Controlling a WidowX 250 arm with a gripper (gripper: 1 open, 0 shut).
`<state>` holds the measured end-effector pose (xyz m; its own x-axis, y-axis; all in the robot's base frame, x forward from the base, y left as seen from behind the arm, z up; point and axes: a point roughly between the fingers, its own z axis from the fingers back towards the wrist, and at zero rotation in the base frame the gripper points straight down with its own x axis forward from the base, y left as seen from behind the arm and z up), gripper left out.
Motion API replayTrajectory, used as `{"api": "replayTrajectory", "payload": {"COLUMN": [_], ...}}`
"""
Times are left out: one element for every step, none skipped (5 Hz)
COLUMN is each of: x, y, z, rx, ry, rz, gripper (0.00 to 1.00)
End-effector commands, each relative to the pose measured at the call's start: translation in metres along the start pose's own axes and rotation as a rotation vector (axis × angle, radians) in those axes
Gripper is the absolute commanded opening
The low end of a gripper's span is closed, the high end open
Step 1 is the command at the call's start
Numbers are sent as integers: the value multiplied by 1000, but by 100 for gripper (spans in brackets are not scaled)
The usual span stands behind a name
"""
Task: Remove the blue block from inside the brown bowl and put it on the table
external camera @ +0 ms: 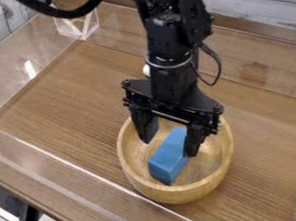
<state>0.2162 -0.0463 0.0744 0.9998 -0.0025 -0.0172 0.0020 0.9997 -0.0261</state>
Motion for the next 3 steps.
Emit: {"api": "replayTrajectory", "payload": {"x": [4, 5, 5], "y": [-4, -5, -6], "z": [2, -1, -4], "rx": [-12, -19, -25], "ry": [-29, -30, -33], "rz": [-16, -22, -28], "gripper": [100, 100, 100]}}
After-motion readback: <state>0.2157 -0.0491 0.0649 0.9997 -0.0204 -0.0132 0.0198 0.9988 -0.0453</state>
